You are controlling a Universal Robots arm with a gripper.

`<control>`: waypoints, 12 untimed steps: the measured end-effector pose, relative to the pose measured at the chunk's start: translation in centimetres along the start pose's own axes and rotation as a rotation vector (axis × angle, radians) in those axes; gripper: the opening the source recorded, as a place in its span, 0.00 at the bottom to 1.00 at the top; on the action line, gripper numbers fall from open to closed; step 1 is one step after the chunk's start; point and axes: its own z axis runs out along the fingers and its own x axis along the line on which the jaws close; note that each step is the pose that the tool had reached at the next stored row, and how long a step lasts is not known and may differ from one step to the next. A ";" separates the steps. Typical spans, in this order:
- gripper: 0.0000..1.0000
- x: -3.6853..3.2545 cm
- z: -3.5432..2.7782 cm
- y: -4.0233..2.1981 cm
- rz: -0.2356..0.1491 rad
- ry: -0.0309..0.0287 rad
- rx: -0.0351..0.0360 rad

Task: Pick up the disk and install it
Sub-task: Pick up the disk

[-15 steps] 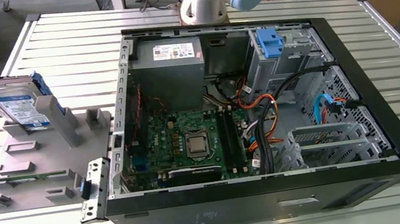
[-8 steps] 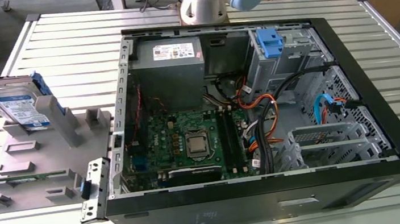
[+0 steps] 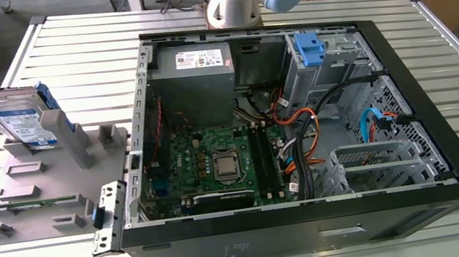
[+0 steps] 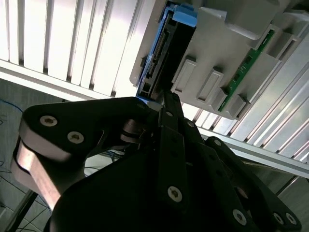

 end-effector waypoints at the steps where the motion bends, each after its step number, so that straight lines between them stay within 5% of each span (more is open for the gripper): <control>1: 0.11 -0.03 -0.01 -0.19 0.000 0.0000 0.0000; 6: 0.11 -0.17 -0.02 -1.04 -0.003 0.0001 -0.0001; 12: 0.11 -0.18 -0.01 -1.12 -0.005 0.0001 -0.0001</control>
